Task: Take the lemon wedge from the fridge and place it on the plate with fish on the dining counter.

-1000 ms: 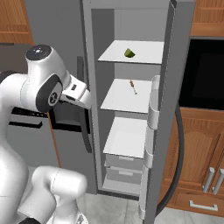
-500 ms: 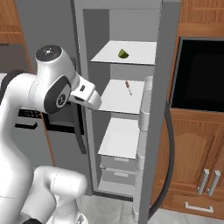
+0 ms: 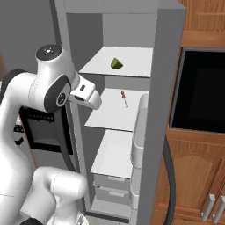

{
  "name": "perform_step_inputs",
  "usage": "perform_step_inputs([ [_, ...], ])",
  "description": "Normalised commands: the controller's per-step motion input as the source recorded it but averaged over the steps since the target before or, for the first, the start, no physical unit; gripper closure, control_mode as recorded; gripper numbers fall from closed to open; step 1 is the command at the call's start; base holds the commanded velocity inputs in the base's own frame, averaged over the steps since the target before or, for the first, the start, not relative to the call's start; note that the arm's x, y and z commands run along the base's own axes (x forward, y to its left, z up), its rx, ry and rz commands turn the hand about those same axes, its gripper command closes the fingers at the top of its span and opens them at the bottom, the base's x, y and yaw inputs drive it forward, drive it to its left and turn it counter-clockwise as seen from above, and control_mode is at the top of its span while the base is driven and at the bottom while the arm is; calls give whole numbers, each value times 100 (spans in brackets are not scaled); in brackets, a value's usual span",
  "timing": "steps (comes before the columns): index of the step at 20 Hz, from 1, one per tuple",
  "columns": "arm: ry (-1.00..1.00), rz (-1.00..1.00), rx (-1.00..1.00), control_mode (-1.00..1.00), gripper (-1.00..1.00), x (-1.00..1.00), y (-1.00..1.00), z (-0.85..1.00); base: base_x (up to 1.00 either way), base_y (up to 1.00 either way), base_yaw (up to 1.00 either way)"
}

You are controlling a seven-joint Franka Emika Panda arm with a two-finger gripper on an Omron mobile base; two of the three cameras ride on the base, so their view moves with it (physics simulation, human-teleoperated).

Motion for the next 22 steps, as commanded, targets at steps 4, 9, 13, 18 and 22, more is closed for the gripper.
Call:
perform_step_inputs([
  [4,0,0,0,100,-100,0,0,0,48,-22,1],
  [9,0,0,0,100,-100,0,0,0,62,-5,0],
  [13,0,0,0,100,-100,0,0,0,77,0,0],
  [18,-11,12,0,-100,-100,43,-29,50,0,0,0],
  [22,-5,15,0,-100,-100,43,0,52,0,0,0],
])
